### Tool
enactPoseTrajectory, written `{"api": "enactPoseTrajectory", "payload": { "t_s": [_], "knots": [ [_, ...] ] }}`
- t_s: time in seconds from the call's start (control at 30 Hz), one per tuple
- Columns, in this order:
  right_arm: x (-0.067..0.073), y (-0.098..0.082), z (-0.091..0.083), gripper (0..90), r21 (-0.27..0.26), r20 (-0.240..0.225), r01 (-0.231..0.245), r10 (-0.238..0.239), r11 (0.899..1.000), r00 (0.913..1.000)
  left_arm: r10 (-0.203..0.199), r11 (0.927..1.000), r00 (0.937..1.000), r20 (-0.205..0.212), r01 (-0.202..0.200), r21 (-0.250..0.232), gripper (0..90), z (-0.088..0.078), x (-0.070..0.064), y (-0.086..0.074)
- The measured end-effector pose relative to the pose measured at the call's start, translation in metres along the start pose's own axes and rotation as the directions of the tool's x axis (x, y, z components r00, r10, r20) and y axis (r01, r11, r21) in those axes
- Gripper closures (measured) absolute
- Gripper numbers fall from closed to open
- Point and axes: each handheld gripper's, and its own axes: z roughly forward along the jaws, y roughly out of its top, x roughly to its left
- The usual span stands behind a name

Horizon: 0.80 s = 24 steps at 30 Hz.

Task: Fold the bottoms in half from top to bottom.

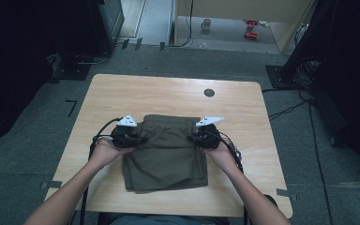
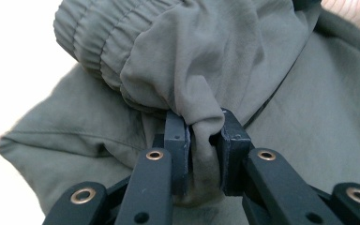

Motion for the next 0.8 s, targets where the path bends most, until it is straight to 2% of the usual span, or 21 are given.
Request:
{"api": "enactPoseTrajectory", "payload": {
  "t_s": [0.17, 0.3, 0.57, 0.67, 0.8],
  "knots": [
    [-0.002, -0.004, 0.008, 79.8, 0.044, -0.004, -0.006, 0.006, 0.999, 1.0, -0.014, 0.9995, 0.9999, 0.01, 0.013, 0.028, 77.7, 0.009, 0.004, -0.004],
    [-0.005, -0.006, 0.014, 79.4, 0.056, -0.001, 0.002, -0.002, 0.998, 1.0, -0.015, 0.9995, 0.9999, 0.004, 0.015, 0.026, 77.5, 0.013, 0.007, -0.003],
    [-0.018, -0.007, 0.022, 77.9, 0.01, 0.03, 0.011, -0.011, 1.0, 0.9995, -0.033, 0.9994, 0.9991, -0.026, 0.033, -0.007, 76.9, 0.025, 0.017, 0.006],
    [-0.023, -0.002, 0.025, 77.3, 0.012, 0.047, 0.014, -0.014, 1.0, 0.9988, -0.04, 0.9988, 0.9986, -0.036, 0.039, -0.028, 76.5, 0.03, 0.022, 0.009],
    [-0.029, 0.001, 0.029, 75.2, -0.001, 0.056, -0.004, 0.004, 1.0, 0.9984, -0.063, 0.9976, 0.9973, -0.037, 0.062, -0.032, 75.1, 0.032, 0.027, 0.014]
  ]
}}
